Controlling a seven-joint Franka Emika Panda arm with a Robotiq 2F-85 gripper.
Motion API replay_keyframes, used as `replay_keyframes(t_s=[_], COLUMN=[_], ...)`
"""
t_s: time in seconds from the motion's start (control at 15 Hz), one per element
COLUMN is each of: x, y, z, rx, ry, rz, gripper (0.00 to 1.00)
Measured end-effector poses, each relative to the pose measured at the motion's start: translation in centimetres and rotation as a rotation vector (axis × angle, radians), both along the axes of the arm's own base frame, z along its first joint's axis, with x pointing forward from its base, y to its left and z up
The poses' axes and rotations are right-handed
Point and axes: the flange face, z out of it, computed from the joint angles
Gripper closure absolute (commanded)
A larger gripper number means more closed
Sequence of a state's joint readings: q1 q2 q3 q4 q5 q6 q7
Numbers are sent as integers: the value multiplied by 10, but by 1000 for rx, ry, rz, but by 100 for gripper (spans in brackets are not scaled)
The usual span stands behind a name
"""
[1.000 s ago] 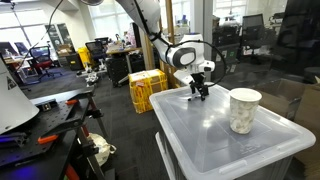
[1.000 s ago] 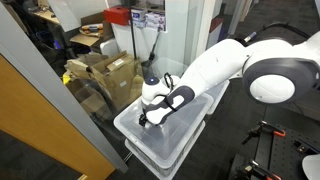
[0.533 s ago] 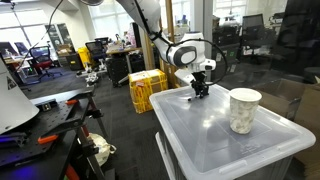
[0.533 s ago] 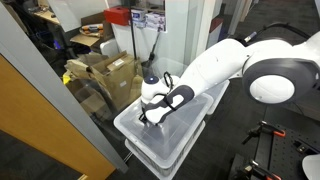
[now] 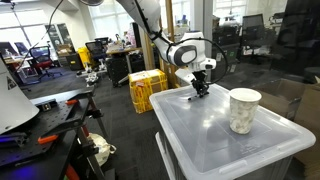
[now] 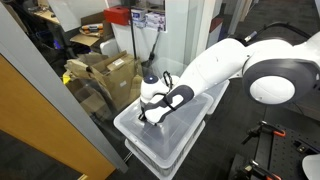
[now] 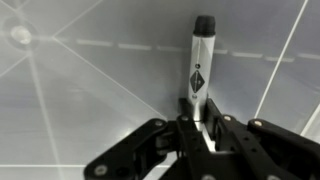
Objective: Put the black marker inside the white cup
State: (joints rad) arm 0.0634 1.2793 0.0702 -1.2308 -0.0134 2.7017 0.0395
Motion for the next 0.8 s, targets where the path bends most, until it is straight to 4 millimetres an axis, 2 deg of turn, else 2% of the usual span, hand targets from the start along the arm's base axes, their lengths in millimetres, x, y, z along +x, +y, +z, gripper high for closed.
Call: replay_keyframes(t_s=[0.33, 0.8], x=[5, 5], y=[-9, -24], z=[9, 43], rx=[-43, -110], ry=[-31, -80], rz=[-20, -27], gripper=[95, 95])
